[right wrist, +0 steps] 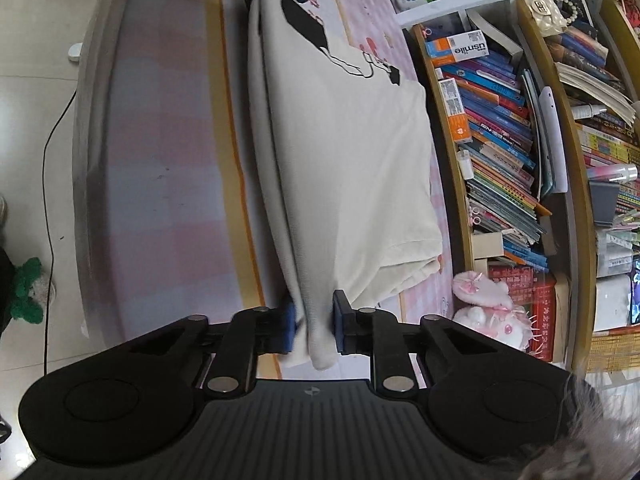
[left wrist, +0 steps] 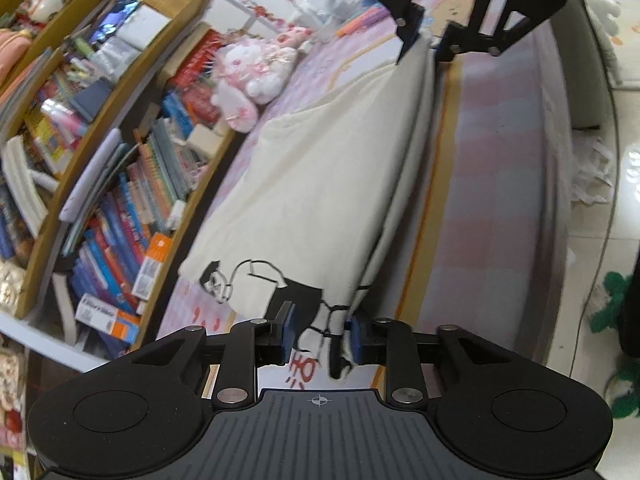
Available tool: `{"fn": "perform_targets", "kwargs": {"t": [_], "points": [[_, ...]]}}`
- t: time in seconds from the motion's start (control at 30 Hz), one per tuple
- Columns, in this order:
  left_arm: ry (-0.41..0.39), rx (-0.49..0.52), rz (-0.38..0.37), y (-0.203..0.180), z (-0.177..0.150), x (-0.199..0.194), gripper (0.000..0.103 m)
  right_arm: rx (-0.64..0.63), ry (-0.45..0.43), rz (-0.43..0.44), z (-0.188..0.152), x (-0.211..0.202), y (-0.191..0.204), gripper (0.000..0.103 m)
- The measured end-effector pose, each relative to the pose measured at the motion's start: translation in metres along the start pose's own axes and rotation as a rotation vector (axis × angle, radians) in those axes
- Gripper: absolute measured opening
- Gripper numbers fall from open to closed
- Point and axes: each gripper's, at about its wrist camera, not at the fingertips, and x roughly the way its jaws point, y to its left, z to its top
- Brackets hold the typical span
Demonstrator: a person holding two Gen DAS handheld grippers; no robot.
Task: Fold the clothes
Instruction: 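Grasp the shirt hem with the left gripper while the right gripper holds the folded edge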
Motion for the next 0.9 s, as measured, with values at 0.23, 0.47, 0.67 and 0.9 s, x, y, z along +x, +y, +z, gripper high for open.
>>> {"fn": "perform_targets", "kwargs": {"t": [0.23, 0.47, 0.67, 0.9], "points": [[0.012, 0.003, -0.093, 0.005, 0.001, 0.001, 0.004, 0.114, 0.013, 0.042, 0.003, 0.003, -0.013, 0.013], [0.018, -0.033, -0.201, 0.027, 0.003, -0.014, 0.004, 0.264, 0.022, 0.197, 0.006, -0.009, -0.045, 0.012], [0.002, -0.060, -0.324, 0.055, 0.008, -0.051, 0.004, 0.356, 0.009, 0.402, 0.003, -0.041, -0.079, 0.012], [-0.009, -0.067, -0.410, 0.074, 0.018, -0.090, 0.004, 0.471, -0.006, 0.570, -0.002, -0.080, -0.103, 0.012]]}}
